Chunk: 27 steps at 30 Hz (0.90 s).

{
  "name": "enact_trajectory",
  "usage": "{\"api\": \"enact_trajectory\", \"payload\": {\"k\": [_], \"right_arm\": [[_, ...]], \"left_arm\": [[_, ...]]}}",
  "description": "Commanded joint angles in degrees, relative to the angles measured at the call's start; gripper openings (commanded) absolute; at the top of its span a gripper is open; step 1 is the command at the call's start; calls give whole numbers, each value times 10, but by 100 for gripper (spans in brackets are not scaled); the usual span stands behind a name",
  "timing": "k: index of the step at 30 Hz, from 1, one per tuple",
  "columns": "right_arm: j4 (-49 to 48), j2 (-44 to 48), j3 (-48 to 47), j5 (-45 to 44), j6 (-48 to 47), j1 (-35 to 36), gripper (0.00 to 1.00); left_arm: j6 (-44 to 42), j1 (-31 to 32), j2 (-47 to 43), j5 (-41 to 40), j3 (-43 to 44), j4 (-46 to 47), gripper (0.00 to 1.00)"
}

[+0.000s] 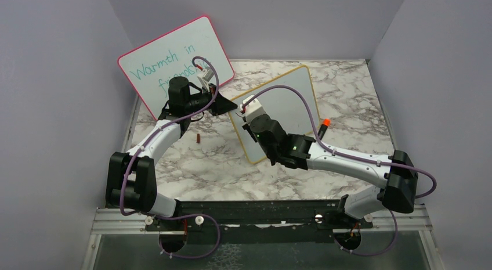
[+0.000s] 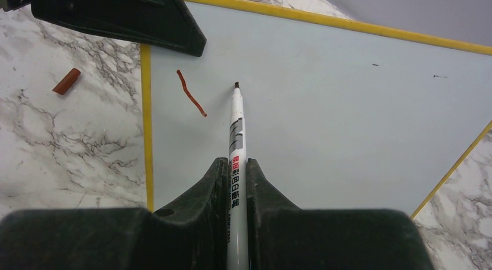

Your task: Write a sentence on the whiteboard

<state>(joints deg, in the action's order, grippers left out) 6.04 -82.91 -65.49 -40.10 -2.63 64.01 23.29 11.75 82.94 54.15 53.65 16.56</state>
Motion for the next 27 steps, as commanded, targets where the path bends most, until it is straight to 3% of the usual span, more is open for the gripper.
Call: {"api": "enact_trajectory", "payload": {"k": [1,27], "right_arm": [[2,-8,-13,19,2,-5,1],[70,-2,-12,75,25,-5,1]], "left_arm": [[-24,14,23,18,-7,-46,0],[-25,14,24,18,-7,-47,0]]}}
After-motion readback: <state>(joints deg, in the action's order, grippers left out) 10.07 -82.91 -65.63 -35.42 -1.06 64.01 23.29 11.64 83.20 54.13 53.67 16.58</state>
